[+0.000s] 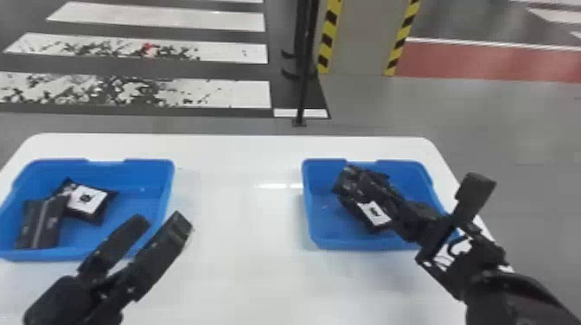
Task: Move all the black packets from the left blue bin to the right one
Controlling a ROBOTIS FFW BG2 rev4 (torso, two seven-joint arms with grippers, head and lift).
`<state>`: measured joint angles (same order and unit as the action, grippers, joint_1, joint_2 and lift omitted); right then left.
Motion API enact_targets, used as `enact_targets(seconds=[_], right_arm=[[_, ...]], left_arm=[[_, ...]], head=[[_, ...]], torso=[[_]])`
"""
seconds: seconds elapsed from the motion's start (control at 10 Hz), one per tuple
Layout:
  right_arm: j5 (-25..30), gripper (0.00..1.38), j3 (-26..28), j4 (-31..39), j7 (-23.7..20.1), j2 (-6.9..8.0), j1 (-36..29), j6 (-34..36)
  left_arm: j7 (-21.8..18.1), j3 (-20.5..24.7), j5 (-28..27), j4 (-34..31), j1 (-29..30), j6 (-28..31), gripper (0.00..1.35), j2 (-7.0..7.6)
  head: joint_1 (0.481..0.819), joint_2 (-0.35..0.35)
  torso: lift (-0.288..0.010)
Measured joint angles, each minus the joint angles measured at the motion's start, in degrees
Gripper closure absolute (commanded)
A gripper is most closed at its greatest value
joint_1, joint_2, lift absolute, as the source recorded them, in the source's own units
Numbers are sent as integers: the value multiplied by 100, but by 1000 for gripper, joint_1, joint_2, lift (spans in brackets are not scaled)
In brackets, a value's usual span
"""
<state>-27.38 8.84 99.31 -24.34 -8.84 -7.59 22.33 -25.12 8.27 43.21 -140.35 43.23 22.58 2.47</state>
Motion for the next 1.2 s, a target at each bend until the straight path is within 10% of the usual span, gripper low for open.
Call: enact_targets(seconds=[0.3, 1.2], right_arm=[[404, 190, 107, 3, 161, -3, -164, -408], [1021, 191, -185, 3384, 760, 591, -3675, -1568]], left_arm=[[-1, 337, -417, -168, 189, -322, 128, -241], [202, 1278, -884, -189, 108, -314, 128, -248]], head=[[695, -103], [695, 56]], torso=[[-140], [-140]])
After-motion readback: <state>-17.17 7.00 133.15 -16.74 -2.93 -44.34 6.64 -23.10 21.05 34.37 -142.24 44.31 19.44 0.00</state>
